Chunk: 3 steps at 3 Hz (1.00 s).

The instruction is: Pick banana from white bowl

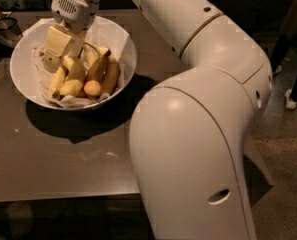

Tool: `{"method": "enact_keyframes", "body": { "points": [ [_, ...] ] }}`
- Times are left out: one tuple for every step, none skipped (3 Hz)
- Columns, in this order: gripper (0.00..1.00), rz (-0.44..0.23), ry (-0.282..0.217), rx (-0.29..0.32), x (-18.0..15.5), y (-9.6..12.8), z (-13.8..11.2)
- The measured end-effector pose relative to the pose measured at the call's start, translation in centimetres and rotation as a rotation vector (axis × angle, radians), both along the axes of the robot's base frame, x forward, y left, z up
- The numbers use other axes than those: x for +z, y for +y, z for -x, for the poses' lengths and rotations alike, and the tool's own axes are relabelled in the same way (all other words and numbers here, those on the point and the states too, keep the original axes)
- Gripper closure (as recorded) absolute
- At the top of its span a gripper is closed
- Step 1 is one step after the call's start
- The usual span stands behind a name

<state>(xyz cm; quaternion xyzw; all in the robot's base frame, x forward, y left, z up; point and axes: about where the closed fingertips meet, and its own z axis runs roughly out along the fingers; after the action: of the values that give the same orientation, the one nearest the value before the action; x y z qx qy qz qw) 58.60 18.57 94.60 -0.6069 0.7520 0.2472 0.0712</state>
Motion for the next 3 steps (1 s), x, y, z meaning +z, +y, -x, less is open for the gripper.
{"method": "enact_keyframes", "body": {
  "points": [
    [0.33,0.0,0.0,0.0,0.05,0.0,0.0],
    [0.33,0.0,0.0,0.0,0.03,0.0,0.0],
    [0.28,0.0,0.0,0.0,-0.54,0.0,0.0]
  ]
}}
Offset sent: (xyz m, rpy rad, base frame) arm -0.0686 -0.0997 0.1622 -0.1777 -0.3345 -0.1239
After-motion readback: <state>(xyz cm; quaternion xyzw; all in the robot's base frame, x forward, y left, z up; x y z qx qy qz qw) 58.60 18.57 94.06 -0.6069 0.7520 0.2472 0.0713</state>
